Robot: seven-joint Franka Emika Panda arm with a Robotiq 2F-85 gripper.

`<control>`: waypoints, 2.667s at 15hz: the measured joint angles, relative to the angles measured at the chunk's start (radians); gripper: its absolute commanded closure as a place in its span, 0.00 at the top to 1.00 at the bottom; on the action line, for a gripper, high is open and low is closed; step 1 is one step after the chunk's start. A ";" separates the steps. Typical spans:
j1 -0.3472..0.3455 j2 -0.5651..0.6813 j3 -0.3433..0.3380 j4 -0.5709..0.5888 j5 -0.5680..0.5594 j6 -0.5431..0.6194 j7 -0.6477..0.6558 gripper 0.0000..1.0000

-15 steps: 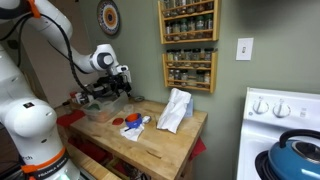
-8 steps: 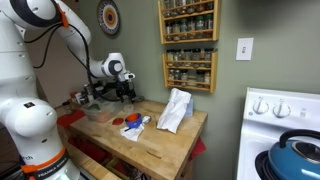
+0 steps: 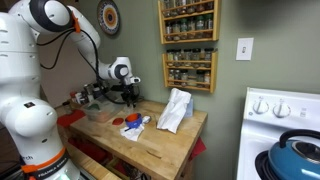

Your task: Move the small clear lunch box a little to the right, pick up the red lunch box lid and put it on the small clear lunch box

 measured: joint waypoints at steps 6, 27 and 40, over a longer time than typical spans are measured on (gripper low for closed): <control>0.000 0.020 -0.007 0.011 0.029 0.000 -0.059 0.00; -0.009 0.026 -0.127 0.098 0.009 -0.010 0.118 0.65; 0.024 -0.151 -0.129 0.066 -0.034 -0.246 0.485 1.00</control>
